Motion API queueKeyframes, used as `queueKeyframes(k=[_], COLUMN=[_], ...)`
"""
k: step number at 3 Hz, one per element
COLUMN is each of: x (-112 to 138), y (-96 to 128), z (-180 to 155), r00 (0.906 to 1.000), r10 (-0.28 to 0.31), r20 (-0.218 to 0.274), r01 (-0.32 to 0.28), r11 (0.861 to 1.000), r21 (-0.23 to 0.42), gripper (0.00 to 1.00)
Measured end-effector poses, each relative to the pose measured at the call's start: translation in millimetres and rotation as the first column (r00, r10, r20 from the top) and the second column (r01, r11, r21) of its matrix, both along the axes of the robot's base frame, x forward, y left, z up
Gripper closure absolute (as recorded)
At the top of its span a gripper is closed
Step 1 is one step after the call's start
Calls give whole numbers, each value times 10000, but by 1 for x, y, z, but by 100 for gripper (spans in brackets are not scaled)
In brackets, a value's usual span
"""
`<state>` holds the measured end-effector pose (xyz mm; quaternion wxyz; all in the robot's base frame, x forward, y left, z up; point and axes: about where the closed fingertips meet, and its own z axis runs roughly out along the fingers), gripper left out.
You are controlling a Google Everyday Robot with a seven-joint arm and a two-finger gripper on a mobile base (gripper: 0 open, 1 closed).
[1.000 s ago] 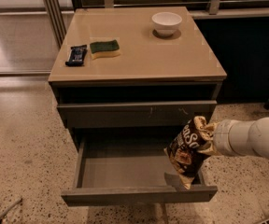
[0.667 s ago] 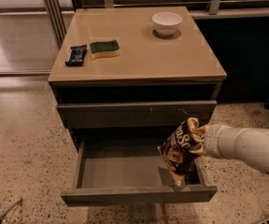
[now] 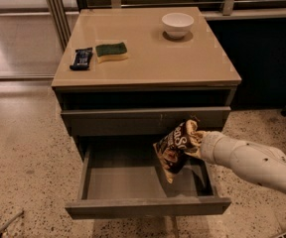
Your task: Place brown chip bag into middle drawer
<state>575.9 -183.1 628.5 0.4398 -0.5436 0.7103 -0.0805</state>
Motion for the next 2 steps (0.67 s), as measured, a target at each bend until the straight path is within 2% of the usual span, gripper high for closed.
queueKeyframes(k=[1, 2], x=[16, 21], y=[14, 30], z=[-22, -48], r00=[10000, 9991], r10=[-12, 126], r20=[15, -411], r01=[12, -90], r11=[9987, 9962], r21=[515, 869], gripper=[100, 100])
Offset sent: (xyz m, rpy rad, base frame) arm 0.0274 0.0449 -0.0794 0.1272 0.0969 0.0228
